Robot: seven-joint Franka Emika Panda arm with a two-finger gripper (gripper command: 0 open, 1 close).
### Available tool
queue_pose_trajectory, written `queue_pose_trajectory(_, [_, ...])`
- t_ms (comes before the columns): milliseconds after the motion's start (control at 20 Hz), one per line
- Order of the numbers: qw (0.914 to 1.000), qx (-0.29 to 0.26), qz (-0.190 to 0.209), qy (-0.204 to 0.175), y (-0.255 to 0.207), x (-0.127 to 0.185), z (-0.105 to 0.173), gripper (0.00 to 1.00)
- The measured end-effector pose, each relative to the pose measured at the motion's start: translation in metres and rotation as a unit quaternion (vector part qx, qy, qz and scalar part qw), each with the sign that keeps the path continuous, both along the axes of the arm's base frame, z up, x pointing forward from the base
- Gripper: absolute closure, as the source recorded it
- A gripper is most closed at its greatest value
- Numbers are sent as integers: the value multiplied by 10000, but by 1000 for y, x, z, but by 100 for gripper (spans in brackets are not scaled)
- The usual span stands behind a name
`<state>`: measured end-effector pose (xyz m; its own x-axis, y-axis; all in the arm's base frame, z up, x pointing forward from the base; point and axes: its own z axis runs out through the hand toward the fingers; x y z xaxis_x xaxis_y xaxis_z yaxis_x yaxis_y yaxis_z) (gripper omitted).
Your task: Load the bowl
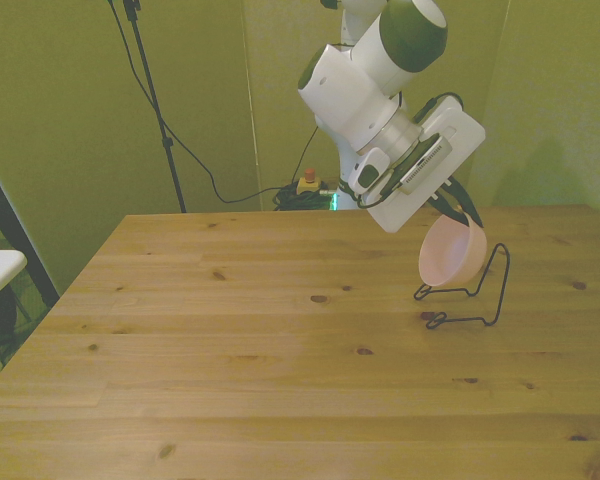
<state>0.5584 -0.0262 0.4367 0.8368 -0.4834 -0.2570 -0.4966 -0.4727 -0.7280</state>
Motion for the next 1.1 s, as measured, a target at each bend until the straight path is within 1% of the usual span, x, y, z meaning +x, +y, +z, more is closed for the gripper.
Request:
queue_pose_trajectory(250, [9995,274,61,-119,3,5,-15,100])
queue_pose_trajectory(450, [9991,390,85,-156,5,7,-22,100])
queue_pose_trajectory(650, [9990,419,93,-153,7,8,-25,100])
queue_pose_trajectory(1100, [9984,545,111,-129,11,12,-44,100])
